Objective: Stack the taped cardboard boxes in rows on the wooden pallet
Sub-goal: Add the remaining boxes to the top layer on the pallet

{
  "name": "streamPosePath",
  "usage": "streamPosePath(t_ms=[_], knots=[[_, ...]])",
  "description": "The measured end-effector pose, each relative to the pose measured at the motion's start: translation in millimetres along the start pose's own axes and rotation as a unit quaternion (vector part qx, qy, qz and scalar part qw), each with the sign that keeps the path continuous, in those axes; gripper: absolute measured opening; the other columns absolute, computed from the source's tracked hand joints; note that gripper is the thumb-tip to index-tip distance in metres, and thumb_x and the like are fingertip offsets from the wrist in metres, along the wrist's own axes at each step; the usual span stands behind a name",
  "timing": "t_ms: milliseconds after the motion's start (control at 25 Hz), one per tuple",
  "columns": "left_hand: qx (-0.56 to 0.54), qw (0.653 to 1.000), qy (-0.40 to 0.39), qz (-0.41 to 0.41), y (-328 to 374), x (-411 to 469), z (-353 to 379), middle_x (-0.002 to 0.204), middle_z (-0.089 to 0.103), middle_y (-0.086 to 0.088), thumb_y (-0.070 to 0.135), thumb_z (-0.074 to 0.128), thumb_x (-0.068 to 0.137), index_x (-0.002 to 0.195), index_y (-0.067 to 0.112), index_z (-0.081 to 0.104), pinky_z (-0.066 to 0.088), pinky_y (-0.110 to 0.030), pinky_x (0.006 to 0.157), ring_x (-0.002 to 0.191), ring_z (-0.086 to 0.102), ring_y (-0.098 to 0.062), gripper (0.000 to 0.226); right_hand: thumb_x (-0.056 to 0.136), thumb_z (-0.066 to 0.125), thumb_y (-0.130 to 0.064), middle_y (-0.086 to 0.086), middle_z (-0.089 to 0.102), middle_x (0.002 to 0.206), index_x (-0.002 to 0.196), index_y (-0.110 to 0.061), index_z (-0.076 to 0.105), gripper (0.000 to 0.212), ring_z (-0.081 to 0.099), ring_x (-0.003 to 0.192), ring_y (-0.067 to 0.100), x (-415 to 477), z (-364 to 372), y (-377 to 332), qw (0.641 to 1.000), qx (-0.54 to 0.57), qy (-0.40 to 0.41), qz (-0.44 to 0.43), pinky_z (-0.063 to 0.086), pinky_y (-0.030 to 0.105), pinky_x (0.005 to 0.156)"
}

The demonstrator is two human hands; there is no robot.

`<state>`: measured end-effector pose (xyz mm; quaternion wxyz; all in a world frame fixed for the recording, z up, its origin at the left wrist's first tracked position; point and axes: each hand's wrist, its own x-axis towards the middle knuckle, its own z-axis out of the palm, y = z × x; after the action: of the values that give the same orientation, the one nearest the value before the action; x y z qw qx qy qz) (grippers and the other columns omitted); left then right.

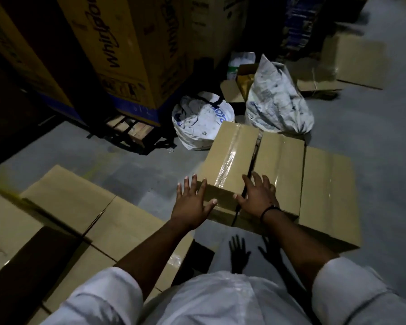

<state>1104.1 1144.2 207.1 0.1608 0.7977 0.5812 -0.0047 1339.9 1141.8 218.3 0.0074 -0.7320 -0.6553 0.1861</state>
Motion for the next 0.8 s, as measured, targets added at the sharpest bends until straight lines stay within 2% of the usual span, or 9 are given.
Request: streamPosePath(t_ms=[320, 600, 800], knots=[[0.002, 0.999, -0.041, 0.028, -26.5, 66.9, 4.9, 0.171, -0.011, -0.012, 0.072, 0.019, 0.1, 0.164, 0.026, -0.001, -0.011, -0.052, 0.123, 0.156, -0.014, -0.035, 0.081, 0.095, 0.055, -0.061, 0.009, 0.013, 0.17, 0.161, -0.027, 0.023, 0.08, 0.018, 0.152, 0.035, 46.7, 12.5, 14.1, 0.995, 0.05, -0.022, 0.087, 0.021, 0.052, 0.12], [-0.024, 0.996, -0.087, -0.002, -42.1, 167.8, 27.4, 0.172, -0.006, -0.007, 0.069, 0.02, 0.102, 0.165, 0.024, 0.002, -0.009, -0.051, 0.124, 0.157, -0.009, -0.032, 0.079, 0.096, 0.054, -0.06, 0.01, 0.015, 0.168, 0.16, -0.027, 0.025, 0.078, 0.013, 0.151, 0.038, 158.0, 38.2, 37.3, 0.989, 0.08, -0.057, 0.107, 0.017, 0.051, 0.12], [-0.015, 0.989, -0.141, -0.034, -42.7, 265.4, 56.1, 0.172, -0.006, -0.009, 0.066, 0.027, 0.103, 0.165, 0.027, 0.01, -0.001, -0.055, 0.125, 0.155, -0.002, -0.045, 0.075, 0.094, 0.056, -0.061, 0.009, 0.012, 0.17, 0.161, -0.026, 0.025, 0.082, 0.017, 0.152, 0.038, 249.6, 72.3, 59.1, 0.974, 0.136, -0.111, 0.146, 0.022, 0.051, 0.122]])
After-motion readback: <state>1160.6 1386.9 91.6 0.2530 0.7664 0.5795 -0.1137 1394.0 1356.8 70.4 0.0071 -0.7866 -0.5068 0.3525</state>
